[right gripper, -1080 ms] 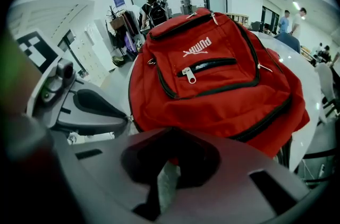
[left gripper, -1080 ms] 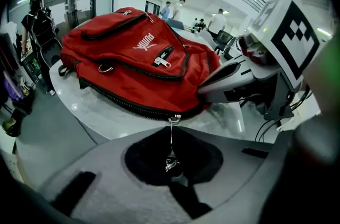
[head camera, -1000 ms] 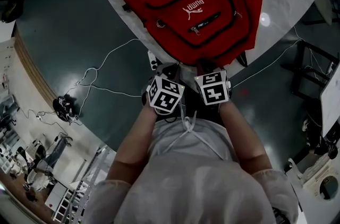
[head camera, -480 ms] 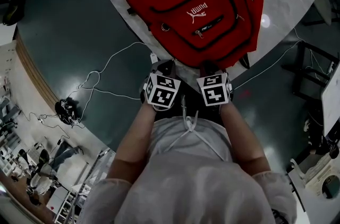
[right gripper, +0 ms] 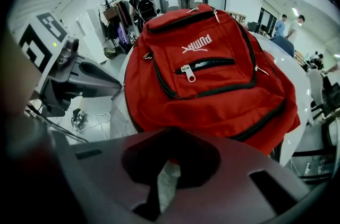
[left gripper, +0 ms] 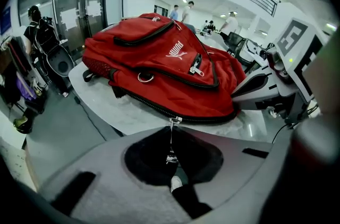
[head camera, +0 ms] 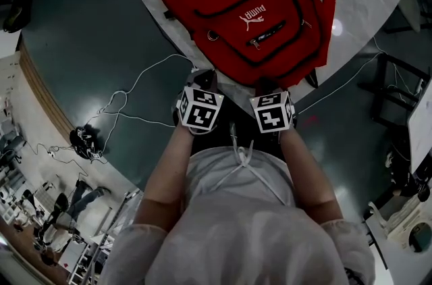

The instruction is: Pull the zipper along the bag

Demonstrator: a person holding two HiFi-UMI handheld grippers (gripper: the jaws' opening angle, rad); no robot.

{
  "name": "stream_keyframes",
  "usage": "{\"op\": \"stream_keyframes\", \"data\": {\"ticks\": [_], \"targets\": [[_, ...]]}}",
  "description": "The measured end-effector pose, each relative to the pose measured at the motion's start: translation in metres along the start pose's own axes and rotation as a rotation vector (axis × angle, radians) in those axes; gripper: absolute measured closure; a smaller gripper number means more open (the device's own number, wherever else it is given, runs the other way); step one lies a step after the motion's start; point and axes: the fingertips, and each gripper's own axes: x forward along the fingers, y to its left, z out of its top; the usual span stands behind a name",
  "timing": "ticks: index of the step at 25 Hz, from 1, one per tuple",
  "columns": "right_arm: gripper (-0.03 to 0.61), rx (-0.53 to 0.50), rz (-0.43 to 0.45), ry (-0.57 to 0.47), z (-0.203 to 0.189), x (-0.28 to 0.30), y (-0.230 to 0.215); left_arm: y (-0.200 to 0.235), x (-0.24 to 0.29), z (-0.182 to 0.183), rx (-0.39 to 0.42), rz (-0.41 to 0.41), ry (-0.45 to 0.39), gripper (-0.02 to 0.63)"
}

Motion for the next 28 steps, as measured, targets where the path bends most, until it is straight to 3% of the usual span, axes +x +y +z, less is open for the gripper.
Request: {"op": "stream_keyframes", "data": {"ticks": [7, 16, 28], "targets": [[0.552, -0.021, 0.002, 0.014, 0.000, 0.000, 0.001, 0.023, 0.000, 0.010, 0.052, 0.054, -0.003, 0.591], [0.552, -0.051, 0.040, 0.025, -0.001, 0.000, 0.001, 0.051, 0.001, 0.024, 0.047, 0.085, -0.008, 0.591], [0.552, -0.063, 0.026, 0.053, 0.000, 0.002, 0.002, 0.081, 0.005, 0.038, 0.100, 0.094, 0.037, 0.591]]}}
